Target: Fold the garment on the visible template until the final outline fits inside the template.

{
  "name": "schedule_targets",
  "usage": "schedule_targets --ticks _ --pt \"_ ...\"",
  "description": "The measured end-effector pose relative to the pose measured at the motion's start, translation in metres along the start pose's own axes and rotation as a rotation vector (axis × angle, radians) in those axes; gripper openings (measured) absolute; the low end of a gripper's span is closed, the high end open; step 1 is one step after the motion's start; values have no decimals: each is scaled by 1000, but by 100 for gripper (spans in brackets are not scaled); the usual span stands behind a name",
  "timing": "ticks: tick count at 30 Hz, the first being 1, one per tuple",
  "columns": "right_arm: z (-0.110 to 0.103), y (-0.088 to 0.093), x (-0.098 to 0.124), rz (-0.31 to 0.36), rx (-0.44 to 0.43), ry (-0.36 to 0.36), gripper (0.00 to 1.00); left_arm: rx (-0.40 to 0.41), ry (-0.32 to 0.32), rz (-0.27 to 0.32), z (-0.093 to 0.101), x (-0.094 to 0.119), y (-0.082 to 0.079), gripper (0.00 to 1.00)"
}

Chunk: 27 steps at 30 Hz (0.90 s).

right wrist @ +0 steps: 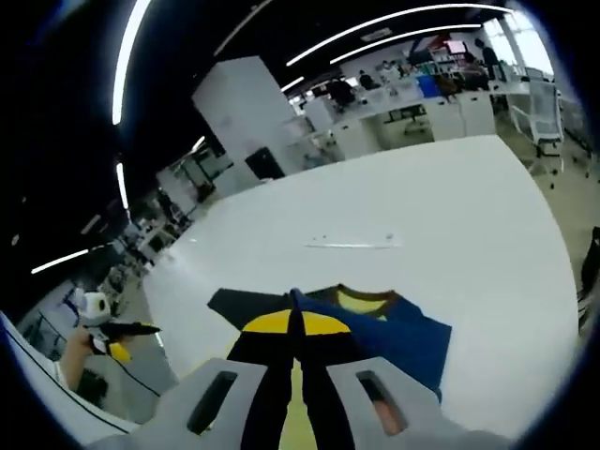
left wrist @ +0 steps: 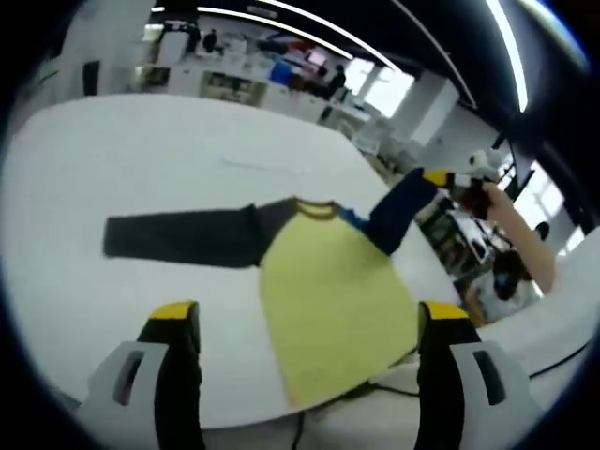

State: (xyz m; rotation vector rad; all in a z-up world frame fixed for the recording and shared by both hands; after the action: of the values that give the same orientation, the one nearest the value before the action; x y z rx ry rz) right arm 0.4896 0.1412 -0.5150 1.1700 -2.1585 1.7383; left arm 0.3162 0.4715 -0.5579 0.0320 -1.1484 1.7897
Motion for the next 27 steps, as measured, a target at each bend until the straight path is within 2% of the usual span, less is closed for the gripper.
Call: schedule_targets --ticks 7,14,27 --pt "-11 1 -24 -20 0 -15 2 0 2 7 0 5 -1 92" --pt "-24 6 -37 -42 -1 -40 2 0 6 -2 -1 6 -2 92" --pt "-26 25 -57 -101 -11 -38 2 10 9 -7 -8 4 -5 92"
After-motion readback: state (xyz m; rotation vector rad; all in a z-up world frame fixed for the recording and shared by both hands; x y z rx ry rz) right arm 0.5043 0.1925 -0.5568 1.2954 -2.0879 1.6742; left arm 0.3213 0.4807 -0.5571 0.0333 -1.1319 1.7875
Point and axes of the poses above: the point that each gripper's makers call its tool centre point, and the gripper's own axes: x roughly backward along the fingers, z roughly to its right, y roughly out of its underside, the point moved 3 cm from there along x, roughly backward along the fingers, and after that the axes turned 14 degrees about y, right-handed, at the moved point
